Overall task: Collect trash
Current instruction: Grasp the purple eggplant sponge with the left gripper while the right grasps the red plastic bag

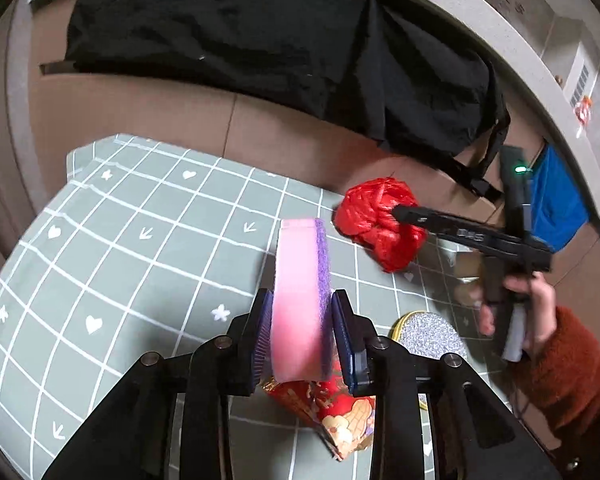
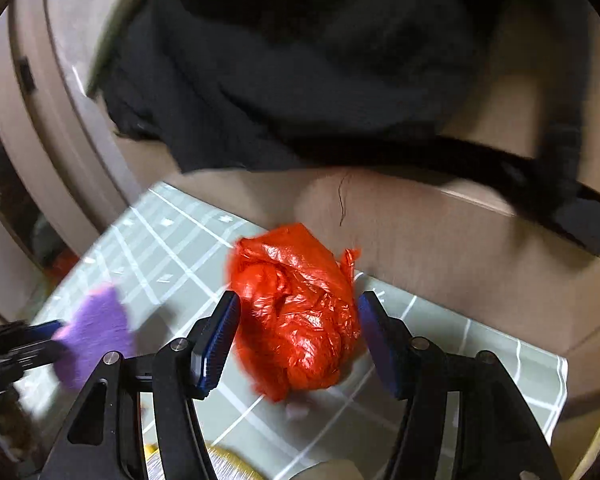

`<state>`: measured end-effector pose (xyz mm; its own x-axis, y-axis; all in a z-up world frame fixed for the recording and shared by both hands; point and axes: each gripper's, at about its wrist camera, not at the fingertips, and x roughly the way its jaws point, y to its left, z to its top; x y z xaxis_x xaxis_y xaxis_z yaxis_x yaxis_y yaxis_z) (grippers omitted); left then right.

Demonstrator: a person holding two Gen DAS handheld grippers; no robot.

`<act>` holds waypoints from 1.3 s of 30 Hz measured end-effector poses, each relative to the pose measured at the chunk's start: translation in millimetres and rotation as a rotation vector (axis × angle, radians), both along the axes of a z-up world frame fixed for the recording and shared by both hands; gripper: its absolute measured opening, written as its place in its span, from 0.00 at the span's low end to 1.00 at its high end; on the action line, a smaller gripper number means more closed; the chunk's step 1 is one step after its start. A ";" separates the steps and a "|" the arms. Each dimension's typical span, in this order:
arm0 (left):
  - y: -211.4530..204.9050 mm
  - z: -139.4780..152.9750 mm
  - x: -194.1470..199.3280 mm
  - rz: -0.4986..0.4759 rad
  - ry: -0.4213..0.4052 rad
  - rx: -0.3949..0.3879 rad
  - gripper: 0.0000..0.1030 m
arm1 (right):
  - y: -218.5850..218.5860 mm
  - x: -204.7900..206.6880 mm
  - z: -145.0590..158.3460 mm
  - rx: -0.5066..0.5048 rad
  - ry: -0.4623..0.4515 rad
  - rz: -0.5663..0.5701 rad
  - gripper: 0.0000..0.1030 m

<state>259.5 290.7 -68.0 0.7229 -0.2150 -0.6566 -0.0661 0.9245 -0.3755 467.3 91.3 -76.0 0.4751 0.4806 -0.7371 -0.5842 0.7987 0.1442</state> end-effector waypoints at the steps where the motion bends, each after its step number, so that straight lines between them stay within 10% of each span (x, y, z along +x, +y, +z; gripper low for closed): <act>1: 3.1 -0.3 -1.4 -0.004 -0.005 -0.017 0.37 | 5.3 4.9 -5.4 0.007 0.023 0.012 0.61; 4: 4.4 -0.2 -6.0 0.001 -0.025 -0.022 0.60 | 13.9 17.4 -19.8 0.053 0.131 0.032 0.63; 8: 4.7 -2.2 -6.2 0.016 -0.013 -0.008 0.65 | 20.1 21.1 -28.0 0.081 0.176 0.049 0.65; 16: -20.8 -3.0 4.3 -0.003 0.007 -0.014 0.71 | -11.2 -29.5 11.9 0.096 0.036 0.041 0.53; 28: -60.2 -9.4 39.7 0.181 0.035 0.207 0.72 | -118.8 -117.1 50.5 0.140 -0.100 -0.073 0.53; 39: -52.4 -24.2 41.2 0.261 0.145 0.106 0.31 | -157.8 -152.0 31.8 0.157 -0.038 -0.074 0.53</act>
<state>300.7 238.3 -92.2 0.6416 0.0405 -0.7660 -0.3523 0.9026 -0.2474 315.3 -66.6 -44.2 0.5394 0.5514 -0.6364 -0.5321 0.8090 0.2500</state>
